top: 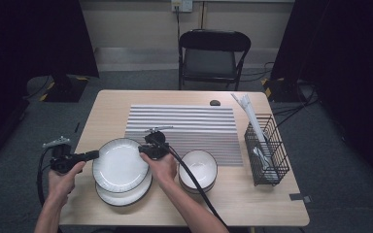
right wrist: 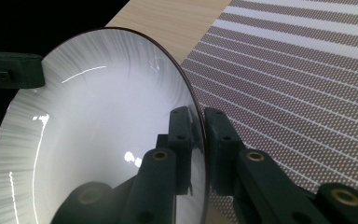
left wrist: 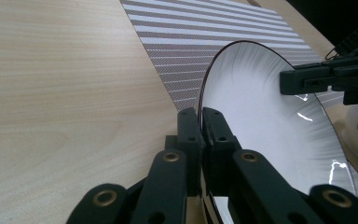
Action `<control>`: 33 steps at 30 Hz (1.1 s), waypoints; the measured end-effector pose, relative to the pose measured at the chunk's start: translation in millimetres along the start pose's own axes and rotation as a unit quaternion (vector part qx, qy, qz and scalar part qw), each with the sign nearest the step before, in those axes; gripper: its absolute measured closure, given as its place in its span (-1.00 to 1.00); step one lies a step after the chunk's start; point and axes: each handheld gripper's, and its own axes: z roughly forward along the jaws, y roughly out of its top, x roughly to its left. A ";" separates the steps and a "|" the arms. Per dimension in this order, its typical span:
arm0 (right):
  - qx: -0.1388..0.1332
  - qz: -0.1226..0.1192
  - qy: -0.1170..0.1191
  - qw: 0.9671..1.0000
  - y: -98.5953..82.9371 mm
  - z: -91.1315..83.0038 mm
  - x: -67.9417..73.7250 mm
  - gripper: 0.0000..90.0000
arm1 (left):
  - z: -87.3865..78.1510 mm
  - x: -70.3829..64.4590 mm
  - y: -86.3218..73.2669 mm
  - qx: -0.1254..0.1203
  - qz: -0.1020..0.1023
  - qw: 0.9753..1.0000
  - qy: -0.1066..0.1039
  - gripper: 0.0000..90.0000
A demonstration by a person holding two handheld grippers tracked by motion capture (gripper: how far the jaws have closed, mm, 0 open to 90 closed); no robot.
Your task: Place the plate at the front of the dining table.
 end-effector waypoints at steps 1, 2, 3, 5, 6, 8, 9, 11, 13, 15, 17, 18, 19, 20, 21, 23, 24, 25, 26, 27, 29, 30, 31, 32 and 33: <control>0.002 0.001 0.002 1.000 -0.3 0.6 0.0 0.81 | 0.2 0.4 0.3 0.001 0.001 1.000 -0.001 0.94; 0.004 0.001 0.004 1.000 -0.7 1.2 0.0 0.80 | 0.3 1.1 0.1 0.000 -0.002 1.000 -0.003 0.95; 0.008 0.002 0.006 1.000 -1.3 1.9 0.2 0.78 | 0.4 1.2 -0.1 -0.001 -0.002 1.000 -0.003 0.95; 0.011 0.003 0.008 1.000 -2.1 3.3 0.5 0.75 | 0.7 0.7 0.2 -0.002 0.000 1.000 -0.002 0.95; 0.011 -0.001 0.008 1.000 -2.4 3.9 1.0 0.74 | 0.7 0.5 0.0 -0.002 0.000 1.000 -0.001 0.95; 0.010 -0.003 0.011 1.000 -2.2 4.4 -0.1 0.75 | 0.7 0.5 -0.1 -0.003 -0.001 1.000 -0.001 0.95; 0.011 -0.004 0.012 1.000 -2.0 4.4 0.0 0.75 | 0.6 0.7 0.0 -0.002 -0.001 1.000 -0.002 0.95; 0.011 -0.007 0.010 1.000 -2.1 4.2 0.6 0.75 | 0.6 1.4 -0.4 -0.003 -0.006 1.000 -0.005 0.94; 0.011 -0.005 0.010 1.000 -1.8 3.7 0.5 0.77 | 0.4 3.2 -0.6 -0.003 -0.012 1.000 -0.012 0.94; 0.014 -0.004 0.014 1.000 -1.6 3.6 -0.5 0.78 | -0.1 4.4 -1.8 -0.002 -0.017 1.000 -0.019 0.93; 0.014 -0.005 0.013 1.000 -1.9 3.8 0.1 0.78 | -1.5 4.4 -3.7 0.000 -0.020 1.000 -0.020 0.91; 0.014 -0.004 0.013 1.000 -1.9 3.8 0.0 0.78 | -2.5 4.6 -4.7 0.003 -0.020 1.000 -0.022 0.87; 0.014 -0.004 0.013 1.000 -1.8 3.8 0.0 0.78 | -3.3 4.4 -5.5 0.006 -0.018 1.000 -0.021 0.78; 0.014 -0.004 0.012 1.000 -1.8 3.7 0.2 0.78 | -4.5 3.7 -6.5 0.011 -0.017 1.000 -0.022 0.72; 0.014 -0.004 0.012 1.000 -1.8 3.6 0.3 0.78 | -6.2 3.2 -7.7 0.015 -0.016 1.000 -0.021 0.68; 0.014 -0.004 0.011 1.000 -1.8 3.5 0.5 0.78 | -10.2 3.1 -11.1 0.018 -0.020 0.999 -0.024 0.57; 0.014 -0.005 0.011 1.000 -1.9 3.4 0.5 0.79 | -11.9 3.2 -13.2 0.021 -0.019 0.999 -0.027 0.54; 0.014 -0.005 0.010 1.000 -1.9 3.4 0.7 0.78 | -13.0 2.8 -16.4 0.027 -0.020 0.999 -0.029 0.51; 0.014 -0.004 0.010 1.000 -1.8 3.3 0.7 0.79 | -13.6 2.8 -18.2 0.032 -0.019 0.999 -0.030 0.47; 0.014 -0.005 0.010 1.000 -1.8 3.3 0.7 0.79 | -14.1 3.0 -21.3 0.035 -0.018 0.999 -0.032 0.44; 0.013 -0.005 0.010 1.000 -1.8 3.3 0.8 0.79 | -13.9 3.0 -24.7 0.036 -0.024 0.998 -0.040 0.42; 0.013 -0.005 0.009 1.000 -1.8 3.2 0.9 0.79 | -13.2 2.1 -25.6 0.037 -0.026 0.998 -0.046 0.43; 0.013 -0.005 0.009 1.000 -1.9 3.2 0.9 0.79 | -11.7 0.4 -25.7 0.042 -0.022 0.998 -0.047 0.45; 0.013 -0.006 0.008 1.000 -1.9 3.2 1.1 0.79 | -8.0 -0.9 -25.4 0.048 -0.020 0.998 -0.044 0.49; 0.013 -0.006 0.008 1.000 -1.9 3.2 1.1 0.79 | -8.0 -0.9 -25.4 0.048 -0.020 0.998 -0.044 0.53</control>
